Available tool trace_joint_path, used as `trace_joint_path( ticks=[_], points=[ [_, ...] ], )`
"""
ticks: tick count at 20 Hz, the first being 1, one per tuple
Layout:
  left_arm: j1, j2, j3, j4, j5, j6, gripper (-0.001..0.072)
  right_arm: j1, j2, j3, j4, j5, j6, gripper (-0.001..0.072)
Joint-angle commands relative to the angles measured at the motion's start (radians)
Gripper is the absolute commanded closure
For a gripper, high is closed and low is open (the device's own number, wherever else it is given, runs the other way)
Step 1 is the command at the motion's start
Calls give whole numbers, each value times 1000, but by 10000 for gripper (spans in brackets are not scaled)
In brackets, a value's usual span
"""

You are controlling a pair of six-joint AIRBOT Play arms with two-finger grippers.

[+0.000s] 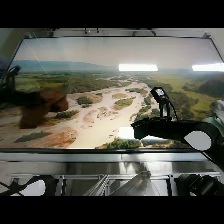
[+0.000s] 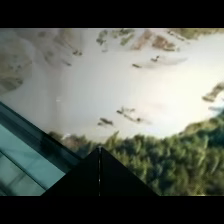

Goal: Fold the shirts.

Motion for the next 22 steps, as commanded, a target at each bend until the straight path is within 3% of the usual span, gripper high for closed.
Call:
trace_joint_path(
  ticks=[1, 6, 7, 9, 10, 12, 14, 16, 18, 20, 22],
  points=[
    [-317, 34, 74, -126, -22, 38, 686, 1, 0, 0, 0, 0, 0, 687],
    [-632, -34, 32, -125, 81, 3, 687, 1, -2, 0, 0, -8, 0, 687],
    [-660, -45, 32, -124, 103, 2, 658, 1, -2, 0, 1, -8, 1, 687],
    [-668, -45, 38, -108, 116, -3, 115, 1, -1, 0, 18, -3, 1, 687],
    [-647, -44, 62, -66, 82, -47, -8, -7, 1, 0, 19, 3, 2, 687],
    [-574, -44, 135, 70, -45, -122, -9, -73, 2, 6, 19, 77, 18, 660],
    [-461, -44, 167, 117, -109, -173, -10, -181, 1, 6, 19, 129, 38, 373],
    [-335, -45, 107, 32, -72, -184, -8, -319, -7, 6, 19, 119, 27, 344],
    [-229, -50, -3, -104, 51, -148, 9, -458, -58, 6, 58, 89, -21, 344],
    [-150, -86, -76, -208, 135, -72, 9, -554, -154, 6, 188, 89, -146, 340],
    [-102, -156, -84, -210, 153, -63, 9, -574, -271, 6, 326, 86, -295, 316]
  ],
)
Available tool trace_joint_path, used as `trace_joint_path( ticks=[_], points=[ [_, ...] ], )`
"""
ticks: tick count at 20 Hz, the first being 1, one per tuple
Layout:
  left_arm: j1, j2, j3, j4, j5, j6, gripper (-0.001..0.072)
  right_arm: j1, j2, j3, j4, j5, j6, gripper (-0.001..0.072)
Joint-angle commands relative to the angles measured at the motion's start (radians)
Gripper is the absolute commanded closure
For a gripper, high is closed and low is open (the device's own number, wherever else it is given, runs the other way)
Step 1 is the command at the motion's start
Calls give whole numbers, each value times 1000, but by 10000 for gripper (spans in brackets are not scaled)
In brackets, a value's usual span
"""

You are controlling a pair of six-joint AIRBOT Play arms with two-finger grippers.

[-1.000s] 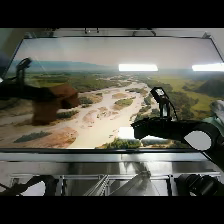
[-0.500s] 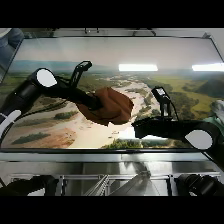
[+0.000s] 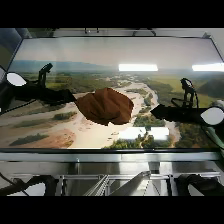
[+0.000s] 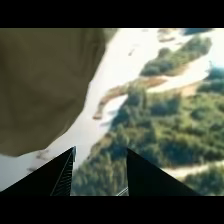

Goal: Fold the shirts.

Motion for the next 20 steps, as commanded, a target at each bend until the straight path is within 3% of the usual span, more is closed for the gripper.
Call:
trace_joint_path(
  ticks=[1, 2, 3, 4, 6, 8, 11, 12, 14, 15, 20],
  points=[
    [108, -107, -34, -74, 74, 42, 9, -81, -173, 2, 249, -4, -234, 301],
    [113, -150, -10, -69, 74, 42, 9, -75, -233, 8, 345, -6, -294, 226],
    [111, -195, 22, -71, 74, 42, 9, -66, -284, 14, 438, -6, -346, 212],
    [101, -235, 55, -77, 74, 41, 9, -56, -329, 16, 546, -9, -398, 217],
    [68, -320, 137, -77, 69, 40, 9, -38, -394, 23, 734, -10, -523, 356],
    [31, -399, 218, -78, 51, 37, 10, -27, -430, 24, 859, -8, -608, 346],
    [-21, -506, 335, -79, -10, 28, 10, -26, -434, 26, 899, -12, -639, 346],
    [-36, -536, 373, -77, -42, 23, 59, -26, -435, 26, 898, -23, -639, 346],
    [-51, -571, 423, -77, -94, 21, 566, -26, -449, 26, 896, -33, -638, 345],
    [-51, -579, 438, -77, -114, 21, 690, -25, -467, 28, 896, -31, -638, 344],
    [-34, -579, 512, -80, -227, 21, 688, 6, -607, 78, 900, 16, -619, 332]
  ],
)
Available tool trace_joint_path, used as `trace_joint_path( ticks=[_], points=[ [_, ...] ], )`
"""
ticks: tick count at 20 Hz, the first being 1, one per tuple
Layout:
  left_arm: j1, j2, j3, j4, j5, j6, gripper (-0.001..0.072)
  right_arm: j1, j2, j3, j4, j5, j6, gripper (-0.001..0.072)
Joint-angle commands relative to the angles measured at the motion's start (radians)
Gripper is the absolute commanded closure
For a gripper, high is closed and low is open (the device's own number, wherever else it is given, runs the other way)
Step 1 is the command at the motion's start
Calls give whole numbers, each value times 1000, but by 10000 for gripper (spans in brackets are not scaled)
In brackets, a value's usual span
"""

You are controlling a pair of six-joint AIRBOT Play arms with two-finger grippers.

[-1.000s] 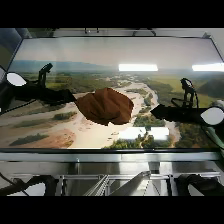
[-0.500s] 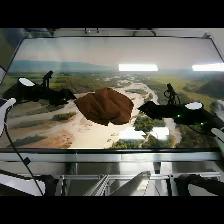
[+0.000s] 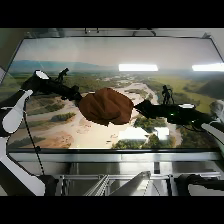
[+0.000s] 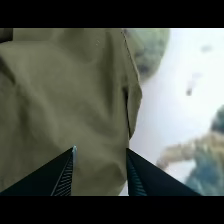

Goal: Fold the shirts.

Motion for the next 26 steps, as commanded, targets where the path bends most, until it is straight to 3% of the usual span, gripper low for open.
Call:
trace_joint_path(
  ticks=[1, 6, 8, 14, 18, 21, 26],
  points=[
    [6, -9, 78, -2, -119, -1, 688, 29, -95, 44, 13, 21, 13, 333],
    [1, -9, 160, -3, -164, -12, 687, 96, -215, 190, 13, 21, 48, 375],
    [3, -9, 178, -2, -177, -11, 688, 92, -229, 254, 13, 21, 31, 685],
    [80, 118, 346, -2, -232, -65, 690, -92, -35, 394, 1, 131, -14, 689],
    [175, 368, 460, 1, -243, -95, 689, -303, 328, 409, -7, 175, -13, 688],
    [216, 573, 477, -1, -243, -106, 688, -435, 609, 409, -99, 179, -13, 689],
    [139, 842, 477, 3, -252, -106, 688, -465, 902, 409, -175, 183, -13, 688]
  ],
)
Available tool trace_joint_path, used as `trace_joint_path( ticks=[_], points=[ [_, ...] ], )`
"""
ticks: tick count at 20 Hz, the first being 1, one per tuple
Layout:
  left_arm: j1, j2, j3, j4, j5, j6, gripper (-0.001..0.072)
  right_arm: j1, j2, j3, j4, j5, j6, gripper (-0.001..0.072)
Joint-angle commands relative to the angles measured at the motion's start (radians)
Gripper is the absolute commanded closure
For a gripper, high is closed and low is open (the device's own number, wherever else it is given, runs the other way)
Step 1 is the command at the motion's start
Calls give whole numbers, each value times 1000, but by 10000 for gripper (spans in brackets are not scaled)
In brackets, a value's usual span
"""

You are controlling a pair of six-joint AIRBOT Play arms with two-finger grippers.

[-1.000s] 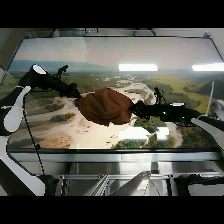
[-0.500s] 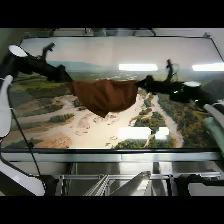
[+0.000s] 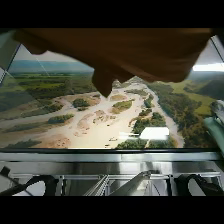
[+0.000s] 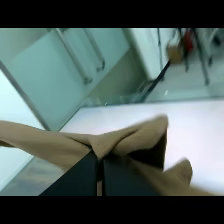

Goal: Fold the shirts.

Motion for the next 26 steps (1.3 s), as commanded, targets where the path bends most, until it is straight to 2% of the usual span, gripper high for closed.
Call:
trace_joint_path(
  ticks=[1, 4, 8, 12, 16, 17, 18, 19, 20, 22, 23, 26],
  points=[
    [-61, 183, 6, 12, -5, -5, 687, -29, 188, 2, -50, 2, 0, 688],
    [-109, 249, -22, 31, 11, -10, 687, -28, 193, 1, -56, 29, 0, 688],
    [-148, 259, -295, 118, 89, -2, 686, 36, 7, -2, -129, 142, 8, 688],
    [-145, 114, -561, 117, 225, 70, 686, 160, -330, -5, -249, 98, 7, 688],
    [-79, -111, -671, 118, 280, 77, 687, 179, -637, 32, -217, -68, 4, 687],
    [-53, -162, -669, 117, 279, 76, 685, 171, -683, 63, -182, -58, 4, 649],
    [-29, -208, -655, 118, 275, 77, 509, 160, -706, 93, -165, -36, 5, 432],
    [1, -253, -630, 116, 256, 77, 204, 146, -710, 118, -162, -13, 20, 272],
    [29, -293, -598, 116, 233, 75, -13, 124, -703, 139, -163, 24, 43, 274],
    [77, -360, -533, 116, 175, 76, -1, 58, -673, 146, -174, 119, 92, 310],
    [95, -386, -515, 116, 153, 76, -1, 29, -661, 142, -208, 185, 115, 395],
    [109, -444, -525, 117, 149, 80, 0, -10, -620, 43, -374, 349, 232, 396]
  ],
)
